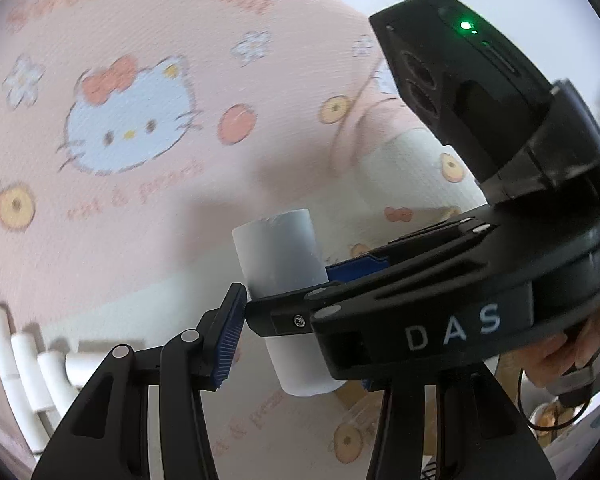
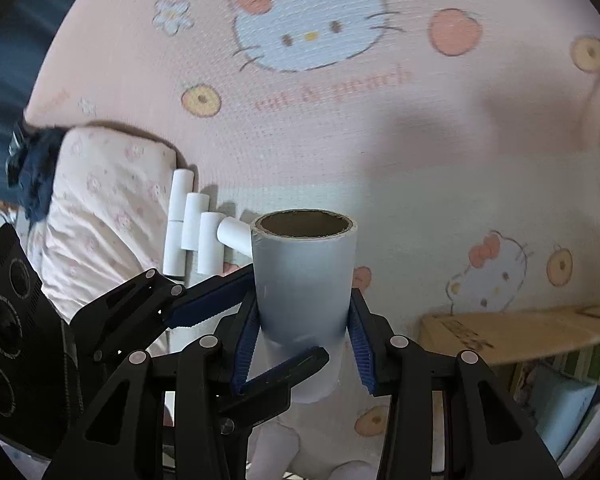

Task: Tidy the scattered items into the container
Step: 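Lift the held tube and carry it to the cardboard box, then lower the tube into the box and open the right tool, then withdraw the open right tool upward out of the box, then move the right tool over the scattered white tubes on the sheet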

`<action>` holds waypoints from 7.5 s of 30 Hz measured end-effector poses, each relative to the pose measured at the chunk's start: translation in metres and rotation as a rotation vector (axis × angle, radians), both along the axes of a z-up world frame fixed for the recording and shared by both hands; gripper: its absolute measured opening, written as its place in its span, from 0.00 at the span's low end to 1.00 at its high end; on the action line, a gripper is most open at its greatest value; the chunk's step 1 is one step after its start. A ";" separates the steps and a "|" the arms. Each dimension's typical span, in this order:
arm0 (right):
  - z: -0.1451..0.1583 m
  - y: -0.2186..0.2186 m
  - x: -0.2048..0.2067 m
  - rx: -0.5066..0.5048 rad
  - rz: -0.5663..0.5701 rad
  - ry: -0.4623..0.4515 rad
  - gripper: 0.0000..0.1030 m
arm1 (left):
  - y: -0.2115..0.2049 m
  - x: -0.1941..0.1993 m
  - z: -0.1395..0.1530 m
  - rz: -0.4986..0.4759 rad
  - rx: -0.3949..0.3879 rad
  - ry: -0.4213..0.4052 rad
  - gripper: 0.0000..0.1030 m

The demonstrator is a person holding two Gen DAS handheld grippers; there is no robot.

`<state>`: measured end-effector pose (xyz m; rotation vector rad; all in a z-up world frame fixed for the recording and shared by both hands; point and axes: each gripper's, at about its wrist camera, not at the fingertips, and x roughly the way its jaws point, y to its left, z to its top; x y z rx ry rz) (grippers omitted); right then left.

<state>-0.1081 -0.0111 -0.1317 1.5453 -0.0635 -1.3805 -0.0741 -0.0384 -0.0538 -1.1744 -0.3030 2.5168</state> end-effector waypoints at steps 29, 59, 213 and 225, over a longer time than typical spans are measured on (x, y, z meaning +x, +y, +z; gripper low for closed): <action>-0.009 0.124 -0.045 0.054 -0.102 0.110 0.39 | 0.131 -0.034 0.026 -0.271 -0.006 -0.048 0.49; -0.121 0.151 -0.064 0.233 -0.046 -0.035 0.39 | 0.195 -0.074 -0.077 -0.125 0.095 -0.592 0.41; -0.072 0.215 -0.029 0.345 -0.496 0.209 0.13 | 0.236 -0.108 -0.105 0.048 -0.113 -0.633 0.01; -0.055 0.185 -0.013 0.367 -0.423 0.268 0.12 | 0.216 -0.069 -0.037 -0.041 -0.187 -0.354 0.01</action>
